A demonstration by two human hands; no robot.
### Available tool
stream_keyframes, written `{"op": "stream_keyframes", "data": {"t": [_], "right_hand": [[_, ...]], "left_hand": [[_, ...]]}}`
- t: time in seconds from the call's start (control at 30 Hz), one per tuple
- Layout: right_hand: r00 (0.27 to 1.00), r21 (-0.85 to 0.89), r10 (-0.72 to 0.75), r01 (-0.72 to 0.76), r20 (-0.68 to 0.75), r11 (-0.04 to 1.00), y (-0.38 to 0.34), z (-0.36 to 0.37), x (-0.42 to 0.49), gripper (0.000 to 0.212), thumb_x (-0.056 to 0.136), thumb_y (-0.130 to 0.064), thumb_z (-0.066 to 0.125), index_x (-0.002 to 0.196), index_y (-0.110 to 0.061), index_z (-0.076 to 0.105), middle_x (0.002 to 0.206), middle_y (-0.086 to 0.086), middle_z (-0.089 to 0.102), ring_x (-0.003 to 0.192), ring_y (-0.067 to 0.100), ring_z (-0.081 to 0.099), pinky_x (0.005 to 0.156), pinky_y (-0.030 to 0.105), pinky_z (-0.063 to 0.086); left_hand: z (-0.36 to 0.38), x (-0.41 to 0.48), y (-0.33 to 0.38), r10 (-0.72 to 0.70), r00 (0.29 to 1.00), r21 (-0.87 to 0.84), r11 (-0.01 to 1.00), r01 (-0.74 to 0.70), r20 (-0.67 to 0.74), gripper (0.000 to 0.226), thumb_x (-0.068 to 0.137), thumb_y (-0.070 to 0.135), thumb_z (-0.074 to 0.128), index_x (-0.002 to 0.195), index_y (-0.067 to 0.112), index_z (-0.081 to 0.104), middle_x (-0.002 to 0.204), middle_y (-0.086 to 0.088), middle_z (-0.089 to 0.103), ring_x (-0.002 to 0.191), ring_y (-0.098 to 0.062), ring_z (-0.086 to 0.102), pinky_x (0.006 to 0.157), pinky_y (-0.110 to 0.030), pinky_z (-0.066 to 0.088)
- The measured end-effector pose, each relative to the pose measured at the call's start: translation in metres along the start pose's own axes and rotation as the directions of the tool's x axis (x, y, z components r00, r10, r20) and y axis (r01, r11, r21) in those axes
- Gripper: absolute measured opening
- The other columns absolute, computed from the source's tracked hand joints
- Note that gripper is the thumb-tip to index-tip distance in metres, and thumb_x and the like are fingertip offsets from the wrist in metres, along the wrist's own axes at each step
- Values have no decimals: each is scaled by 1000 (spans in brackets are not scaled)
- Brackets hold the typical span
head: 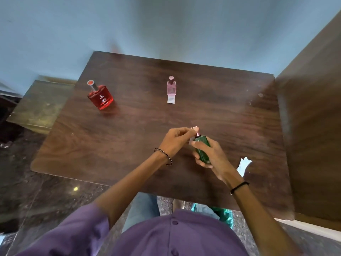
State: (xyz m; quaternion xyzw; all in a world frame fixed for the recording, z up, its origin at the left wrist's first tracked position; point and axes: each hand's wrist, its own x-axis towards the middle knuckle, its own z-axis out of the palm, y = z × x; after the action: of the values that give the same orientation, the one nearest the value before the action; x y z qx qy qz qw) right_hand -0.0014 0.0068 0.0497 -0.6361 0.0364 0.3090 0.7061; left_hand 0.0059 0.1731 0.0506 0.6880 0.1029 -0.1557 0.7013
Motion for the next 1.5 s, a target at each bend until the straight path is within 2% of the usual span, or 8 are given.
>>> {"op": "stream_keyframes", "data": {"t": [0.13,0.4,0.57,0.87,1.0,1.13,1.23,1.5], "right_hand": [[1000,-57,-10,10,0,998,-1,0,-7,39,92,-37,73,111,-5,61,66,5,58,44,16,45,34,22,28],[977,-463,-191,127,-95,877,-1,7,-12,27,96,-44,67,92,-19,56,64,7,68,42,21,56,36,25,41],[990,-139,-125,115,-65,984,0,0,-16,20,91,-36,75,87,-19,65,71,16,71,53,33,68,46,32,55],[988,186,-152,143,33,972,-4,-9,-14,44,89,-21,70,132,-29,63,99,12,70,63,18,56,51,28,45],[975,-150,-216,207,-45,967,-12,-5,-15,54,99,-12,53,136,-50,43,88,7,59,63,19,56,60,34,50],[917,-604,-396,295,-38,740,-18,2,-15,46,99,-13,50,137,-36,38,86,-2,61,68,14,57,67,36,50],[880,-690,-474,325,-29,646,-19,9,-12,40,99,-11,52,135,-26,42,107,-1,62,88,11,59,74,24,44],[844,-846,-534,245,-55,473,-20,15,-4,36,101,-15,53,136,-15,42,106,11,56,80,26,61,66,38,51]], "left_hand": [[0,1,1,24,1000,-8,1000,-24,9,31,92,37,68,92,7,77,81,4,75,77,-6,68,83,-31,55],[3,6,8,57,965,15,998,-54,-254,26,83,36,79,81,10,81,88,-8,79,88,-13,72,94,-40,57],[-15,11,26,11,966,-98,994,-37,-257,26,87,29,75,85,4,80,83,-9,79,76,-13,76,68,-18,57],[-8,5,27,-29,973,-117,993,2,-227,29,91,30,71,91,3,79,99,-22,76,89,-26,73,84,-30,60],[-3,3,26,-53,974,-163,986,17,-219,25,90,29,72,89,5,79,86,-8,79,78,-16,75,71,-20,59],[1,4,27,-92,976,-212,976,49,-199,28,90,32,72,90,5,79,82,-6,78,79,-20,76,77,-27,60],[6,3,28,-128,976,-297,952,72,-174,35,88,32,73,98,-2,76,98,-19,77,92,-29,76,84,-34,60],[12,2,38,-198,969,-478,872,106,-147,26,88,27,74,92,1,76,91,-16,78,83,-26,77,69,-31,61]]}}
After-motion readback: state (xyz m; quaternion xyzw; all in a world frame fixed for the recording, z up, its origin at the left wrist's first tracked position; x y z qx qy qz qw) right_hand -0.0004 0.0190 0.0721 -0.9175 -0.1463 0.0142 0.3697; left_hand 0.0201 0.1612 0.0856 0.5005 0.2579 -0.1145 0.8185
